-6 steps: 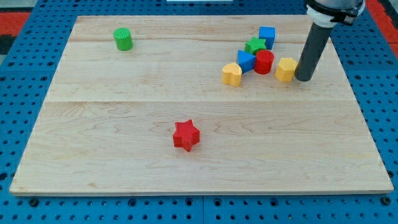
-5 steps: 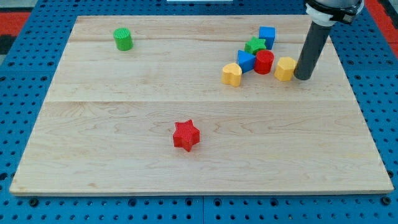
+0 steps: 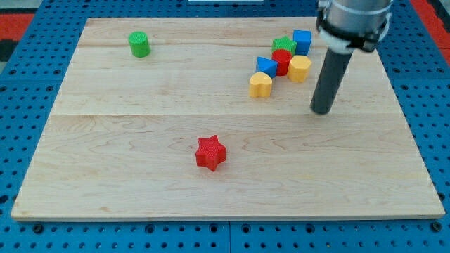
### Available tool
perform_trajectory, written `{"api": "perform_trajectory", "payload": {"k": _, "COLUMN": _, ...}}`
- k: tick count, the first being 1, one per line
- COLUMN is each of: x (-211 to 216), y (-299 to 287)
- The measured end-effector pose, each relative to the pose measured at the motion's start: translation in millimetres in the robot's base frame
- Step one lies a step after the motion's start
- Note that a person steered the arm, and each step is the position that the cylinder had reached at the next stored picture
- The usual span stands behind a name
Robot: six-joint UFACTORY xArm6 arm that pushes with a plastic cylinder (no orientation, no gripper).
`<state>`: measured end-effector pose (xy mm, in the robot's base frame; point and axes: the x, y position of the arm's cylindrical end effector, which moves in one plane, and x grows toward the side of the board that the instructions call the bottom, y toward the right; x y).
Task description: Point your arm close to the blue cube
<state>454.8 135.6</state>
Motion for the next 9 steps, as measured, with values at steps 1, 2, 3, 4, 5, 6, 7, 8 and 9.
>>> {"api": "perform_trajectory", "payload": {"k": 1, "x": 18.4, "y": -72.8}}
{"api": "perform_trajectory", "payload": {"k": 2, "x": 7.8, "y": -156.4}}
{"api": "perform_trajectory", "payload": {"k": 3, "x": -39.7, "y": -195.4}}
{"api": "perform_trajectory", "payload": {"k": 4, "x": -81.0, "y": -149.3}}
{"api": "perform_trajectory", "payload": {"k": 5, "x": -98.3, "y": -107.3}}
{"api": "perform_trajectory", "payload": {"k": 6, "x": -135.2, "y": -107.7}}
{"api": "perform_trajectory", "payload": {"k": 7, "x": -163.5, "y": -109.0}}
{"api": "perform_trajectory", "payload": {"k": 8, "x": -164.8, "y": -101.3}}
{"api": "perform_trajectory", "payload": {"k": 9, "x": -176.4, "y": -101.2}}
